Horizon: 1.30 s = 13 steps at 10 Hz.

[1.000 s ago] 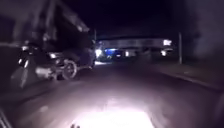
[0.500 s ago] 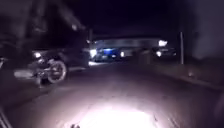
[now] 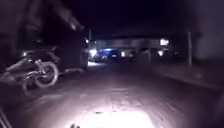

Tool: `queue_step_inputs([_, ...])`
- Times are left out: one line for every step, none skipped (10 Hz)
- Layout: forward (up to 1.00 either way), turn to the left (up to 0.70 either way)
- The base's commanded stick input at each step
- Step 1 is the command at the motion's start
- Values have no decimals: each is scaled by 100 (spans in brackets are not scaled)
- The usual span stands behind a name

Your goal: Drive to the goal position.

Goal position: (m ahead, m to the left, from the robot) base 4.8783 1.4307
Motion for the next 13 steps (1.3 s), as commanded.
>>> queue_step_inputs([100, 0])
queue_step_inputs([100, 0])
queue_step_inputs([100, 0])
queue_step_inputs([100, 0])
queue_step_inputs([100, 0])
queue_step_inputs([100, 0])
queue_step_inputs([100, 0])
queue_step_inputs([100, 0])
queue_step_inputs([100, 0])
queue_step_inputs([100, 0])
queue_step_inputs([100, 0])
queue_step_inputs([100, 0])
queue_step_inputs([100, 0])
